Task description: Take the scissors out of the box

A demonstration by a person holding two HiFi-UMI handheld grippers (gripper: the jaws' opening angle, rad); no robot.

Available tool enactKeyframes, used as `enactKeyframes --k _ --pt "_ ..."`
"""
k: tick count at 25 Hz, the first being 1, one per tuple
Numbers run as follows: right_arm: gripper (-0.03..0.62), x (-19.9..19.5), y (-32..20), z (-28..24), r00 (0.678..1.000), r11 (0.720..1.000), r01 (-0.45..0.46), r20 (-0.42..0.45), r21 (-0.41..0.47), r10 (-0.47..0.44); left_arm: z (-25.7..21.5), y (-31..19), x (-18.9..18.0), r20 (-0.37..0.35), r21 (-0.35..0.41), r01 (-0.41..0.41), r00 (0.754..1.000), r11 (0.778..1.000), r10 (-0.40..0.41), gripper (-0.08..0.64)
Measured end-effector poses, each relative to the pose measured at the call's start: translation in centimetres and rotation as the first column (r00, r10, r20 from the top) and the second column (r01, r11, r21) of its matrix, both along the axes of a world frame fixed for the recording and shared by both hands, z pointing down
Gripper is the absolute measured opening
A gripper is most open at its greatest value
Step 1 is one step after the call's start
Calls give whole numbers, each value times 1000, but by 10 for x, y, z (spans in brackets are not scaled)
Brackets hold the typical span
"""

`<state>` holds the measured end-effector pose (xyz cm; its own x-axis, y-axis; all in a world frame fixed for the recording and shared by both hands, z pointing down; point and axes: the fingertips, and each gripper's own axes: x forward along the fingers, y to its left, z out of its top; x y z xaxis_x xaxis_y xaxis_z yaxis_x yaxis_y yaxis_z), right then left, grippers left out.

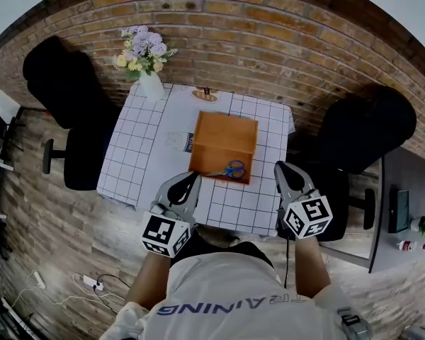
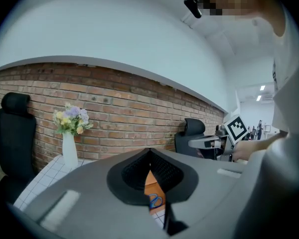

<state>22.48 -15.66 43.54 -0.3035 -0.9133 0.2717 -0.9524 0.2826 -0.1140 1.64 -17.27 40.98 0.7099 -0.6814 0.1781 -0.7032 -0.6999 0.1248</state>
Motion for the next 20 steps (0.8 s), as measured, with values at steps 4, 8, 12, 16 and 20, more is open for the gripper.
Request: enactKeyframes --k 4,8,12,16,20 --pt "15 -25 -29 4 999 999 -29 -24 -26 28 5 -41 -16 6 -5 -72 997 997 72 0" --pt "15 -47 -51 17 996 995 -73 -50 -63 70 25 -69 -41 5 -47 -105 994 993 106 0" --pt "15 -60 -64 22 994 993 -81 -83 -86 74 37 -84 -58 1 -77 -111 994 991 111 0" --pt "15 -62 -67 27 994 992 -49 -98 -114 38 37 -89 -56 -5 -83 -99 995 992 99 0" --pt "15 -57 -65 42 988 984 31 -142 -177 -57 38 -82 -40 -1 -91 -74 997 993 74 0"
